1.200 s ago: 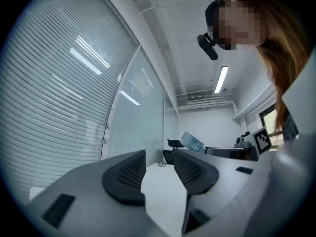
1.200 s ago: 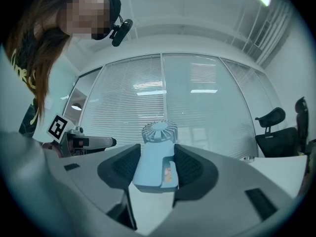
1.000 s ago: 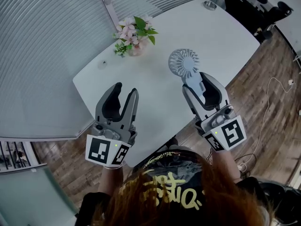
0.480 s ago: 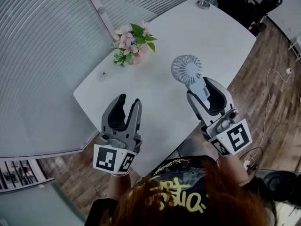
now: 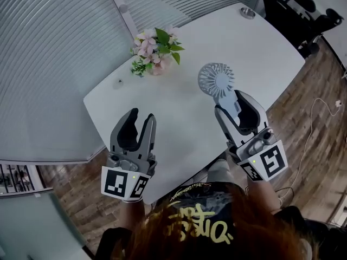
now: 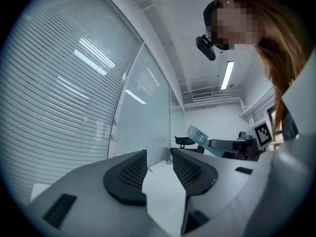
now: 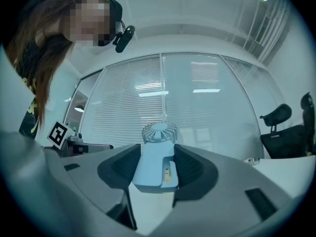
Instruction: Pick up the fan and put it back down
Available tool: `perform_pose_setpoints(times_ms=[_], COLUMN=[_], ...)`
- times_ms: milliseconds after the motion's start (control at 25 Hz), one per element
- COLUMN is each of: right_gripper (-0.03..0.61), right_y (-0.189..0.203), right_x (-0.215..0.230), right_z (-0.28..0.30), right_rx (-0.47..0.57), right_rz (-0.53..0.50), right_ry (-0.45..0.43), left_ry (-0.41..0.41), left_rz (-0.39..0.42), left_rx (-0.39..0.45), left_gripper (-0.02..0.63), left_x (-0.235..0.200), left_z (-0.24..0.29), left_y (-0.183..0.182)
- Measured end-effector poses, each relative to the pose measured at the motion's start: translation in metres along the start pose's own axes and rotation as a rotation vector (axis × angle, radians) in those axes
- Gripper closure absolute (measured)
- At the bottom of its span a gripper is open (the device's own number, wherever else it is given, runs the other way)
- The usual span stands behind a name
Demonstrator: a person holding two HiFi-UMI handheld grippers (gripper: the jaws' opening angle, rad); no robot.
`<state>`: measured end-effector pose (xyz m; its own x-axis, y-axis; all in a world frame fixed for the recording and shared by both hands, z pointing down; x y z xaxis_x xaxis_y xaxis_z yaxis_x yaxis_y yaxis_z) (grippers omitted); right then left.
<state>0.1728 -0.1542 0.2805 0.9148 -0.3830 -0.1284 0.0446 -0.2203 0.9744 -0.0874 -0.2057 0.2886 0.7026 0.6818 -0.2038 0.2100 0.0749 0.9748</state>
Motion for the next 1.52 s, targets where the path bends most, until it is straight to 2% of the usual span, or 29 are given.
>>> perform_pose_setpoints(times_ms=[280, 600, 960, 1520], right_gripper=[0.362, 0.362, 0.362, 0.363], right_y=[0.001, 0.015, 0.038, 0.126], right_x=[0.052, 0.098, 0.116, 0.111], right_z=[0.001, 0.003, 0.016, 0.053], right_rx=[0.045, 0.053, 0.018, -0.145], right_rz=[0.016, 0.035, 0.046, 0.061], right_ry=[-0.147, -0.262, -0.318, -0.345], left_ry=[-0.149, -0.307, -0.409, -0.500], left_rz=[0.041, 0.109, 0.154, 0.164], left_rx=[0.058, 0.099, 0.101, 0.080], left_gripper=[0.467, 0.468, 0.468, 0.469], left_x=[0.040, 0.069, 0.081, 0.072], left_z=[0.015, 0.021, 0.012, -0.010], left_y=[0.001, 0.004, 0.004, 0.007])
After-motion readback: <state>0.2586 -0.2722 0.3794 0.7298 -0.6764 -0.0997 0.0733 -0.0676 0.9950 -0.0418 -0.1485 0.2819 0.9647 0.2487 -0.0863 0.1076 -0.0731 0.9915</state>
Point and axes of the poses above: the fingertips, and each gripper's own axes: z forward along the fingers, x to its right, y out of its underside, the point moved 7 cm from there along -z, backward along the fingers, and after that the axes turned 8 degrees about -z, right-handed, at the moved point
